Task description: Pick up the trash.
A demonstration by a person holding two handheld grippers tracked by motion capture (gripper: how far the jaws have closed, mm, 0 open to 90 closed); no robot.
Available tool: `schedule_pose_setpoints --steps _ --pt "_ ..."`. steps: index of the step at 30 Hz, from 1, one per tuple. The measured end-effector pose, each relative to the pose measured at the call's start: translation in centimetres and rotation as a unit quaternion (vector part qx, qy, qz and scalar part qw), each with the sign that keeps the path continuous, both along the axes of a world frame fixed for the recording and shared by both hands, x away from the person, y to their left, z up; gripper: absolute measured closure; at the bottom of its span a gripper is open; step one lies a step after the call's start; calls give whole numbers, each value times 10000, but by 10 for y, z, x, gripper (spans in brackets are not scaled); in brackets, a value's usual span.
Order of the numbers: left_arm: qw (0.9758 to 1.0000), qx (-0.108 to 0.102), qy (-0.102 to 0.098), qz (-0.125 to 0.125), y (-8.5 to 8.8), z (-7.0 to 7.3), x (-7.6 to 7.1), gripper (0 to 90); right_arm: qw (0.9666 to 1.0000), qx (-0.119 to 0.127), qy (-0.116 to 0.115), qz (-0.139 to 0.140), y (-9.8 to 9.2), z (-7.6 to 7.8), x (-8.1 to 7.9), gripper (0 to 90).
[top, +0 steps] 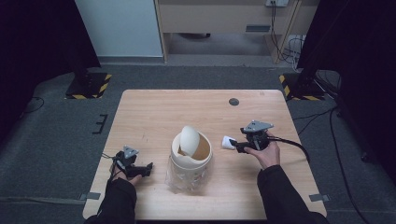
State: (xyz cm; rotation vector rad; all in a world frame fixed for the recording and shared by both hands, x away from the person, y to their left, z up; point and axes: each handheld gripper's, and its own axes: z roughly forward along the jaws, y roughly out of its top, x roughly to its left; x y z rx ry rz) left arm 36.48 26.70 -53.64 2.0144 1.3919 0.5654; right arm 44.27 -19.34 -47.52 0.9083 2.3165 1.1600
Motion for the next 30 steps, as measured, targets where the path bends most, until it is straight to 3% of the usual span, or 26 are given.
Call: schedule_pose_setpoints --steps 10,26,30 --pt "10000 0 1 0 0 0 0 0 9991 -261 206 279 11 -15 5 302" --pt "10000 -1 1 0 0 0 0 0 9980 -347 396 363 22 -28 23 306" --pt "10000 -1 2 0 0 0 0 0 9970 -470 475 388 25 -33 26 304"
